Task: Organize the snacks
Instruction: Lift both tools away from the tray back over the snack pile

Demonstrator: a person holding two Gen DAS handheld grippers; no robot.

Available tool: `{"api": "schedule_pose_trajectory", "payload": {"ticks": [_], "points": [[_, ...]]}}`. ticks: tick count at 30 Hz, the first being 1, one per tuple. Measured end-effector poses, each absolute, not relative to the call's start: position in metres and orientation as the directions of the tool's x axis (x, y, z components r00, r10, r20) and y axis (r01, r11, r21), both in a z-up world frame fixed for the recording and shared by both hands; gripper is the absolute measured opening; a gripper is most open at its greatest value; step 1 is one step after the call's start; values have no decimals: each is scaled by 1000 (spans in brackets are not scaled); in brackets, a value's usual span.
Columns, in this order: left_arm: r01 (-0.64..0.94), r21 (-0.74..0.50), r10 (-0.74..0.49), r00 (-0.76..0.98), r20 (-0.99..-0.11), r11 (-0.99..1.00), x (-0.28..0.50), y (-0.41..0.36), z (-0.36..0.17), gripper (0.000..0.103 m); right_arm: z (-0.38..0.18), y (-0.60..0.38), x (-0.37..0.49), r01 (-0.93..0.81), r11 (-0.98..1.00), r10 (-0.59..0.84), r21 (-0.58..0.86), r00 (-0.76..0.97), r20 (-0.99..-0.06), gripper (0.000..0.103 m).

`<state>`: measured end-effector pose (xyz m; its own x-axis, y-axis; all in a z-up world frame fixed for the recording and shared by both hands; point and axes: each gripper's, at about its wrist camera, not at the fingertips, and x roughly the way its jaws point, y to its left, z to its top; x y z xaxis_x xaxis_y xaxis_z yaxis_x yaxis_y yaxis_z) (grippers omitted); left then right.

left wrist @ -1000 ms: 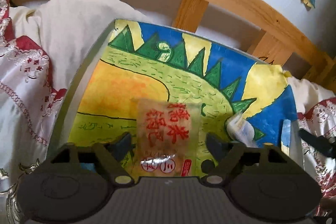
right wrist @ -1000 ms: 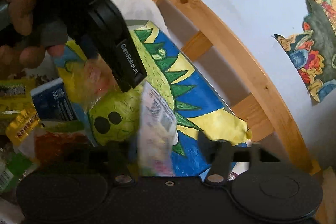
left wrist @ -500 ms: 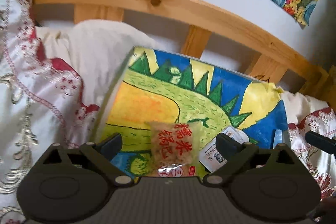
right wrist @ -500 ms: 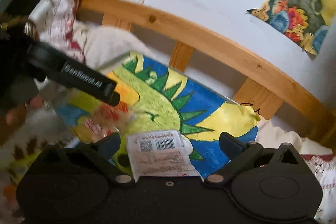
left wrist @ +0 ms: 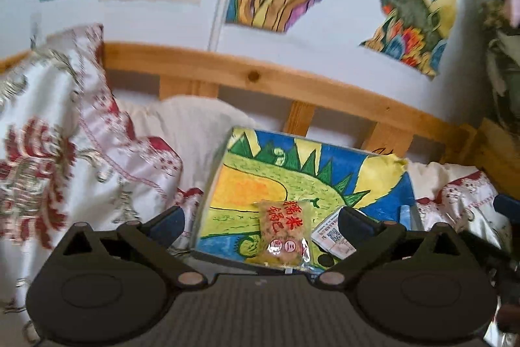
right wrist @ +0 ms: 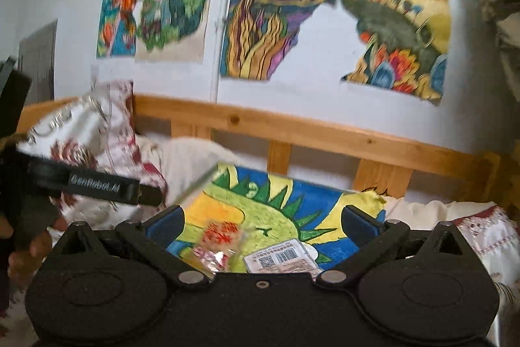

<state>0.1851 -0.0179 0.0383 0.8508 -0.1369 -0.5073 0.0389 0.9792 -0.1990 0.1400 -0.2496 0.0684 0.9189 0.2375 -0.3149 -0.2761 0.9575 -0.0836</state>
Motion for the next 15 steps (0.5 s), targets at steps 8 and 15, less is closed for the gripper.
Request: {"api": "schedule_pose_trajectory", "payload": {"ticks": [8, 15], "points": [[52, -143, -116, 865, -488, 988, 114, -5, 47, 103, 85, -242, 72, -275, 959, 250, -68, 934, -254, 102], [71, -134, -131, 847, -515, 988, 73, 4, 29, 103, 83, -231, 34, -348, 927, 306, -142, 919, -249, 102]]}}
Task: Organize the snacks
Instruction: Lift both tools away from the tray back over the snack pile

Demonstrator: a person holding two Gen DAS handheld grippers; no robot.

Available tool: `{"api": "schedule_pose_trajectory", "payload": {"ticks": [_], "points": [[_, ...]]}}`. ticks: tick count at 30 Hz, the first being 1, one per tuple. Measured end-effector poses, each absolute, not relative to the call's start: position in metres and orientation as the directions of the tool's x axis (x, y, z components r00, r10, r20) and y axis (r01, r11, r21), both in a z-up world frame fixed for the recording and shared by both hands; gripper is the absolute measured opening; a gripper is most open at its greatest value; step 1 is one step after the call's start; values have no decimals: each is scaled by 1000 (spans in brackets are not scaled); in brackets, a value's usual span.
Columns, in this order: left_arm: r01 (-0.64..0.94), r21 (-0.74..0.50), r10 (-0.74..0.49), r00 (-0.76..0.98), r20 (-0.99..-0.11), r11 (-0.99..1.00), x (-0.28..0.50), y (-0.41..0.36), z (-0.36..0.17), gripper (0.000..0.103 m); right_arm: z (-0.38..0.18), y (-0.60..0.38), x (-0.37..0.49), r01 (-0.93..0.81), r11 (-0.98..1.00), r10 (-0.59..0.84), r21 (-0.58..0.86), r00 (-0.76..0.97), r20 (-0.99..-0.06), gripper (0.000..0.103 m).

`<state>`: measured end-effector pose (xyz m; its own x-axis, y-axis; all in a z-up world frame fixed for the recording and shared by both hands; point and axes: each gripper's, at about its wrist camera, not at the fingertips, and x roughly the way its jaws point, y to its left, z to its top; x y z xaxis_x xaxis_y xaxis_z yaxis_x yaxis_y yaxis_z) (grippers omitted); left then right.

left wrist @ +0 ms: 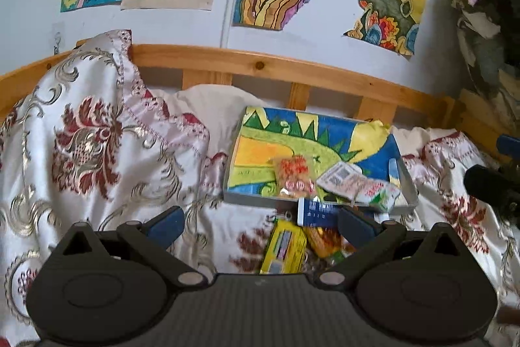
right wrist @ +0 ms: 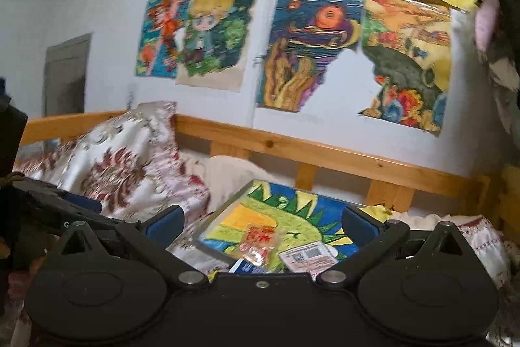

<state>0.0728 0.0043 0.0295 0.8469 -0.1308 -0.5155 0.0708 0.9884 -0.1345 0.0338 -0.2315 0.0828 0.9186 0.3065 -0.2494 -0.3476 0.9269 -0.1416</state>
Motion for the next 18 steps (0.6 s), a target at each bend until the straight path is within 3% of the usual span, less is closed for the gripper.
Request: {"api": "schedule_pose_trajectory", "payload": {"ticks": [7, 18], "points": [[125, -91, -155, 813, -561, 988, 61, -2, 6, 103, 64, -232, 17, -398, 905, 345, -152, 894, -285, 102], [158, -50, -155, 767, -623, 986, 63, -17, -22, 103, 7, -257, 20, -275, 961, 223, -24, 828, -515, 102]]}}
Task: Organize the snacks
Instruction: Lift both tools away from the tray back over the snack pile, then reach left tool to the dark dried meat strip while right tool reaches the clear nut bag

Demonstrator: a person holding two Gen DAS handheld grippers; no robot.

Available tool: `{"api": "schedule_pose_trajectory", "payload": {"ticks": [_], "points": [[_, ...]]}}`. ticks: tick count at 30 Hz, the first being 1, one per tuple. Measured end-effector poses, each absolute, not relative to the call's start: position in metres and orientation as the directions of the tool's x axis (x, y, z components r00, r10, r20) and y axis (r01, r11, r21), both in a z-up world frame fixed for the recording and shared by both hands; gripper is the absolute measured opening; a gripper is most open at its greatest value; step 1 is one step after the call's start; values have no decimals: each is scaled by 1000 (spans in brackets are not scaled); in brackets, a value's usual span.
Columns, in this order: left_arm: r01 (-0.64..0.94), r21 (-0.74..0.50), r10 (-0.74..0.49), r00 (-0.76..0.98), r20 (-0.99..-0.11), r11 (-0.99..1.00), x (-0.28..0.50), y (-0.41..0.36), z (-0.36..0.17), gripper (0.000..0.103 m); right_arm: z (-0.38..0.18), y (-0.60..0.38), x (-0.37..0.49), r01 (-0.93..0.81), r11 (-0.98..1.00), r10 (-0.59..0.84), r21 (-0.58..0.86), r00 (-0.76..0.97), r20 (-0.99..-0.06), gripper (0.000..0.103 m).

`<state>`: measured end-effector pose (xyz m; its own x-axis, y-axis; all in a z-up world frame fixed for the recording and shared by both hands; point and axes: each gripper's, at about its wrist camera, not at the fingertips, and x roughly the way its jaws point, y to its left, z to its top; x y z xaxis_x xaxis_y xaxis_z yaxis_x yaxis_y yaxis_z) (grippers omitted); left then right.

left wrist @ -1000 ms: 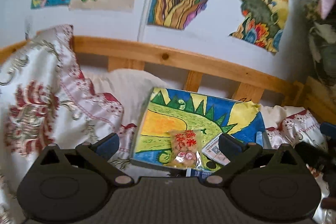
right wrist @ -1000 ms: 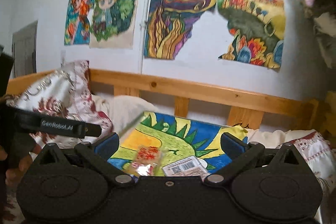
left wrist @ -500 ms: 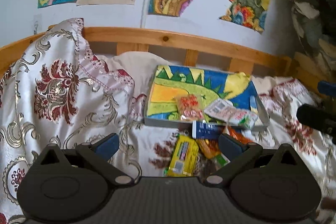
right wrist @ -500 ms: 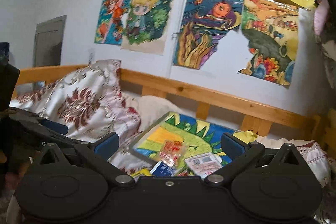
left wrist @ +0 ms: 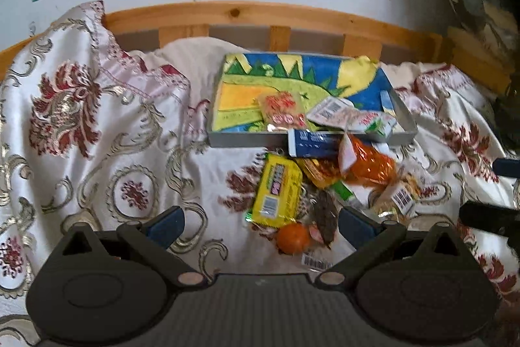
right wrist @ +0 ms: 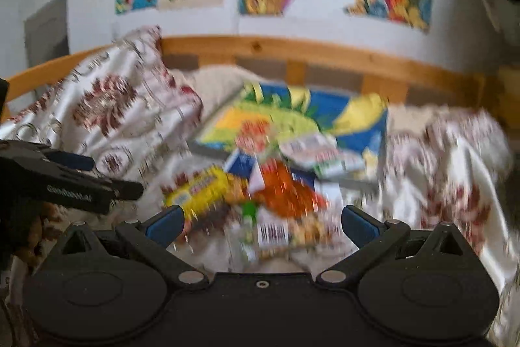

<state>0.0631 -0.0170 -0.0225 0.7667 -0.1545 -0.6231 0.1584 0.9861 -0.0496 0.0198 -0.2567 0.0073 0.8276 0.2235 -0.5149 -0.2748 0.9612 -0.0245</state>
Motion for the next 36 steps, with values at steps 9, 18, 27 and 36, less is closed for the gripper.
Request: {"api": "schedule_pose_trajectory", "payload": {"ticks": [9, 18, 27, 36], "points": [[181, -12, -138, 703, -698, 983, 69, -27, -40, 103, -13, -259, 21, -244, 970, 199, 1, 787, -584, 102], [182, -28, -148, 693, -705, 983, 71, -25, -46, 103, -17, -259, 31, -217, 976, 175, 5, 774, -609, 102], [173, -84, -180, 673, -717, 981, 77, -24, -52, 103, -19, -261, 39, -189, 982, 149, 2, 769, -622, 102], [174, -109, -201, 696, -690, 979, 82, -26, -56, 103, -18, -263, 51, -167, 986, 144, 22, 769, -623, 102]]}}
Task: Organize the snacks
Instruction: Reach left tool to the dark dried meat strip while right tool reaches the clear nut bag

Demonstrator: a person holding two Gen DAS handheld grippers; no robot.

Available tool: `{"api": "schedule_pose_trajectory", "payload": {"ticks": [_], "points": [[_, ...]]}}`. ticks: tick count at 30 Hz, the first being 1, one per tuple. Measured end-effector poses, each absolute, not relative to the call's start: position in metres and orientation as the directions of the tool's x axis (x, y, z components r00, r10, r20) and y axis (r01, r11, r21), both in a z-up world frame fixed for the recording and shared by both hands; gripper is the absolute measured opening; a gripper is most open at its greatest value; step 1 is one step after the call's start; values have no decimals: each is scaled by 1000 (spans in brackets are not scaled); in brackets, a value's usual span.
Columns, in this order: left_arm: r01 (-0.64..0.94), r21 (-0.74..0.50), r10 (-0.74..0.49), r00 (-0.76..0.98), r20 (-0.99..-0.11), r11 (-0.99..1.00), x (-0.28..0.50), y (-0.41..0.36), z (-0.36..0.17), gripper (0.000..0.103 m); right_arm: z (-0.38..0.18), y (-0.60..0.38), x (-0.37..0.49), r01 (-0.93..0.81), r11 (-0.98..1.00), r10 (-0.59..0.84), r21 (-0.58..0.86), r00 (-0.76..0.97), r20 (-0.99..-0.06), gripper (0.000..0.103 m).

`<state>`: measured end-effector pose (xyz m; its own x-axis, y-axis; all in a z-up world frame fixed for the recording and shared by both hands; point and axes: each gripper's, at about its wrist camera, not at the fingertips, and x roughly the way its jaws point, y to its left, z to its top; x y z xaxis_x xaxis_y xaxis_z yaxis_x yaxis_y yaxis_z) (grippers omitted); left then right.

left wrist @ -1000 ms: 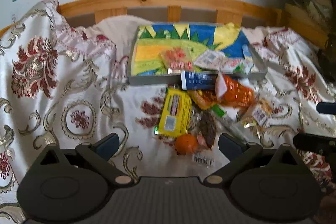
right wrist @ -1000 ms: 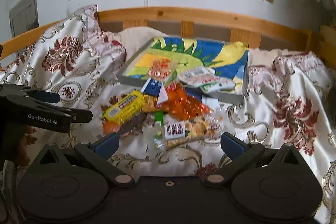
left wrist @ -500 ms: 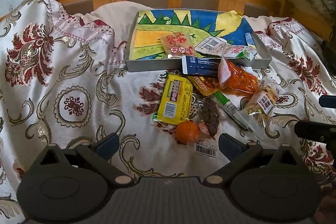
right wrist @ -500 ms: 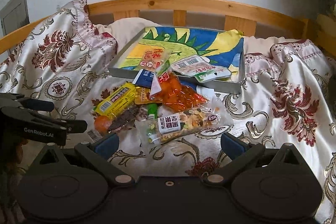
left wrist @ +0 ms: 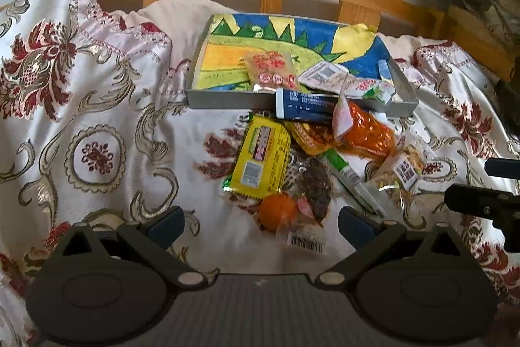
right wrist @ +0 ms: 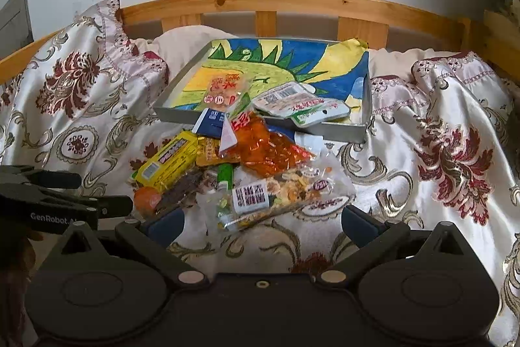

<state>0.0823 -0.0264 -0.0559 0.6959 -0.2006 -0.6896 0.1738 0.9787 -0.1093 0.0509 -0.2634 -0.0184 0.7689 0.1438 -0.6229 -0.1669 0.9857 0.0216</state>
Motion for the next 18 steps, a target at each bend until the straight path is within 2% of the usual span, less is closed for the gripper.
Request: {"api": "schedule_pose_trajectory", "payload": {"ticks": [10, 18], "points": [[352, -83, -316, 683, -659, 932, 101, -50, -63, 103, -15, -273, 81, -96, 994, 112, 60, 778, -618, 102], [425, -182, -424, 592, -685, 887, 133, -57, -81, 102, -28, -268, 106, -93, 993, 115, 69, 712, -693, 102]]}}
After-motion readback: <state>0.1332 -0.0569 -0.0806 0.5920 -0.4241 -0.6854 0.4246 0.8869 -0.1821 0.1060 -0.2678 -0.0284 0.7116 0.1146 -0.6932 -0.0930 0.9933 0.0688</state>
